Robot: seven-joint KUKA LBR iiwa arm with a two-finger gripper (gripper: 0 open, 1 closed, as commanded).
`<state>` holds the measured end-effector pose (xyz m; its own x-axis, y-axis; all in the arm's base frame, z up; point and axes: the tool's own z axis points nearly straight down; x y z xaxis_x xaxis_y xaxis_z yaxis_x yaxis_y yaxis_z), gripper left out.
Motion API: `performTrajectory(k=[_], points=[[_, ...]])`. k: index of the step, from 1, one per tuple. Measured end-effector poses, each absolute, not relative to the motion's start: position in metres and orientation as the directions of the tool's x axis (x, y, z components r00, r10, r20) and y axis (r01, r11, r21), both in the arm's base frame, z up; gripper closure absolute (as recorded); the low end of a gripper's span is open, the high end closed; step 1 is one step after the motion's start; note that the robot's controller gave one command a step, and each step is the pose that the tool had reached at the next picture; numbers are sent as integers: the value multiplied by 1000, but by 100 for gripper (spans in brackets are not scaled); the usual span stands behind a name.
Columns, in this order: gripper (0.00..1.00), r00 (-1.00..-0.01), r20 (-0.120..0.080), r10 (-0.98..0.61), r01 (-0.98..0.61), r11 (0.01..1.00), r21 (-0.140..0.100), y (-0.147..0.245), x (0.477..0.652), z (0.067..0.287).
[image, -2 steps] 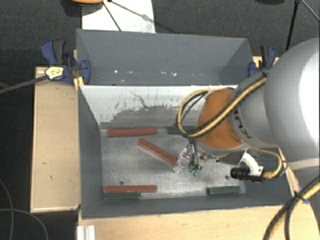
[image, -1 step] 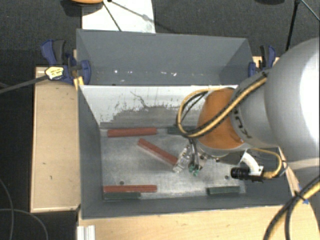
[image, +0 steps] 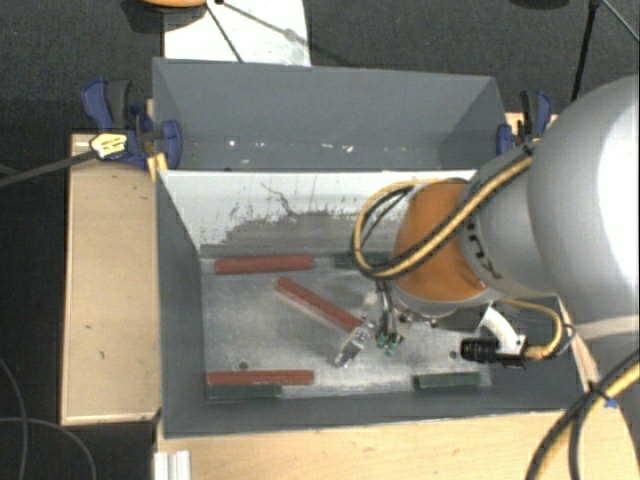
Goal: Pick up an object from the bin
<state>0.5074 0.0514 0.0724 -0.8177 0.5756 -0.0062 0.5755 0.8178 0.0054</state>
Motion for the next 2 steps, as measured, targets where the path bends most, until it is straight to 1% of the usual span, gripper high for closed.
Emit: performTrajectory(k=[1,2], points=[[100,-810,-14,586,586,810,9,50,510,75],[0,-812,-6,584,584,812,6,51,507,72]])
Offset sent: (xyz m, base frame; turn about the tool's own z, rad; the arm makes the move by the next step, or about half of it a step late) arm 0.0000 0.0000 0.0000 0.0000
